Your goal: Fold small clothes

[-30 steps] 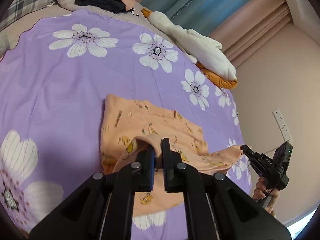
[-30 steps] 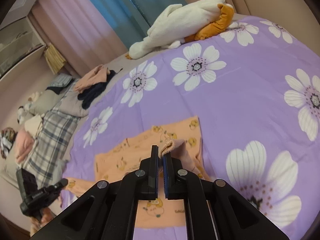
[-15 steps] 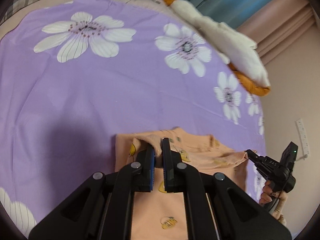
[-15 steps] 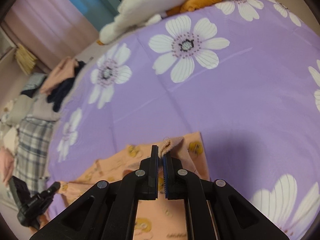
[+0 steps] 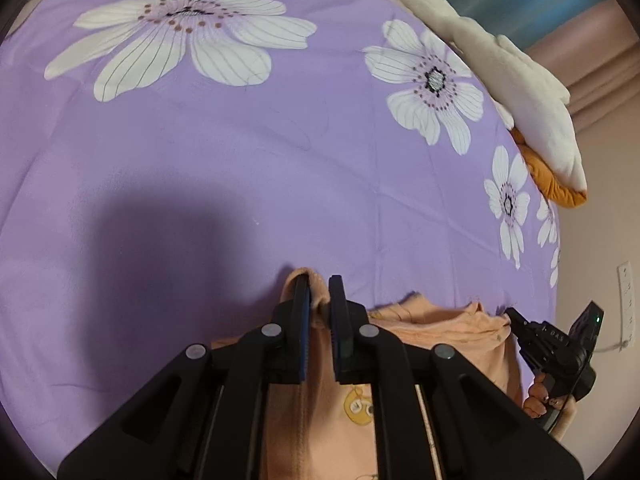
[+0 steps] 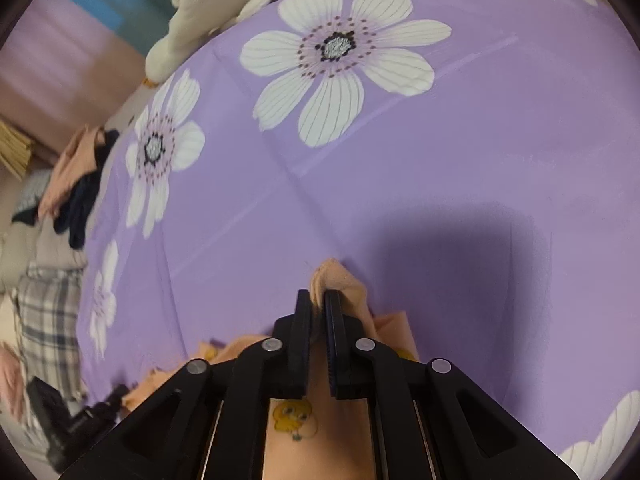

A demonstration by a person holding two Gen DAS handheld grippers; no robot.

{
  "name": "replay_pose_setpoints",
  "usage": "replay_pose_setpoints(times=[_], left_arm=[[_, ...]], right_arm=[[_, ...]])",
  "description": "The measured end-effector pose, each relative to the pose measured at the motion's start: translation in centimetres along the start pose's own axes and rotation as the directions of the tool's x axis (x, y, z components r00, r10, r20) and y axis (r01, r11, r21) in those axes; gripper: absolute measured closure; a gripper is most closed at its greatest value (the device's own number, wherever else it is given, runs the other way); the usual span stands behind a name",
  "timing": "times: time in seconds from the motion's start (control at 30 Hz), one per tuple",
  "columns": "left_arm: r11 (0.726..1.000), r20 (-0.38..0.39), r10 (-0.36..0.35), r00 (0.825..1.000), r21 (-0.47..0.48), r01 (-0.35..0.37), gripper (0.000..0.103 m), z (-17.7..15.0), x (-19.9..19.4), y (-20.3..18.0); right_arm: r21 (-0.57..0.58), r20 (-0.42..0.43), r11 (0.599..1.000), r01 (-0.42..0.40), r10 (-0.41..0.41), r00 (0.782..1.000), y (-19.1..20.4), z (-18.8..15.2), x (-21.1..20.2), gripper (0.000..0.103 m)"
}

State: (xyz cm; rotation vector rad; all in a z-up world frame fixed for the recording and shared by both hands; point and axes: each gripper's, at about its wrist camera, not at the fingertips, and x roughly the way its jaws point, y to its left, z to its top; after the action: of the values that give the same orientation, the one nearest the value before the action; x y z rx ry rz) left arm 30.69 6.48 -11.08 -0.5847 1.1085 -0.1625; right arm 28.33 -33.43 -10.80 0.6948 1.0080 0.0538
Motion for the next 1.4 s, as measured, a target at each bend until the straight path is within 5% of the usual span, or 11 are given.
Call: replay_pose_setpoints(times=[0.1, 0.3, 0.37, 0.43, 0.5, 0.6, 0.8, 0.97, 1.27, 1.4], left_arm=[[0.999, 0.003, -0.046, 0.999, -0.026, 0.046, 0.093, 0.3, -0.5, 0.2], [1.000, 0.122, 0.020, 0.992, 0.009, -0.021, 0.059, 0.5, -4.2, 0.2], [1.000, 0.116, 0.002, 0.993, 0.018, -0.004, 0.054, 0.2, -5.2, 0.4], [0.999, 0.112, -0.014, 0.994, 0.037, 0.010, 0.044, -0.6, -5.9, 0.4], [0.998, 0.102, -0.023, 0.995, 0.059, 0.017, 0.039, -1.8, -6.5, 0.3], [0.996, 0.063, -0.035, 0.997, 0.081, 0.030, 0.038, -4.3, -6.8, 0.3], [0.997, -0.030, -0.052, 0.998, 0.053, 0.053, 0.037, -8.3, -6.0, 1.3], [0.997, -0.053, -0.044, 0.998, 0.061, 0.047, 0.036, -10.4, -5.1, 1.6], [0.985, -0.108, -0.164, 0.981, 0.035, 0.169, 0.039, -10.9, -3.8, 1.2], [0.980, -0.101, -0.198, 0.975, -0.001, 0.199, 0.059, -10.8, -3.3, 1.3]], right_arm=[[-0.007, 0.064, 1.000, 0.025, -0.025, 0.998, -0.1, 0.7, -1.1, 0.097], [-0.011, 0.129, 1.000, 0.026, -0.024, 0.991, -0.9, 1.2, -4.2, 0.097], [-0.016, 0.133, 0.999, 0.039, -0.037, 0.990, -0.9, 0.9, -4.8, 0.090], [-0.033, 0.123, 0.998, 0.048, -0.043, 0.991, -0.8, 0.3, -5.2, 0.068], [-0.071, 0.120, 0.995, 0.073, -0.064, 0.991, -0.3, -0.8, -5.5, 0.065], [-0.150, 0.122, 0.978, 0.142, -0.124, 0.985, 0.6, -2.5, -5.5, 0.063], [-0.220, 0.116, 0.956, 0.194, -0.172, 0.978, 0.8, -5.5, -6.0, 0.037], [-0.214, 0.081, 0.956, 0.203, -0.190, 0.979, -0.5, -8.2, -6.5, 0.036], [-0.134, 0.006, 0.989, 0.058, -0.058, 0.998, -3.9, -12.3, -7.7, 0.035], [-0.074, -0.001, 0.995, -0.066, 0.066, 0.998, -4.1, -12.2, -7.2, 0.035]])
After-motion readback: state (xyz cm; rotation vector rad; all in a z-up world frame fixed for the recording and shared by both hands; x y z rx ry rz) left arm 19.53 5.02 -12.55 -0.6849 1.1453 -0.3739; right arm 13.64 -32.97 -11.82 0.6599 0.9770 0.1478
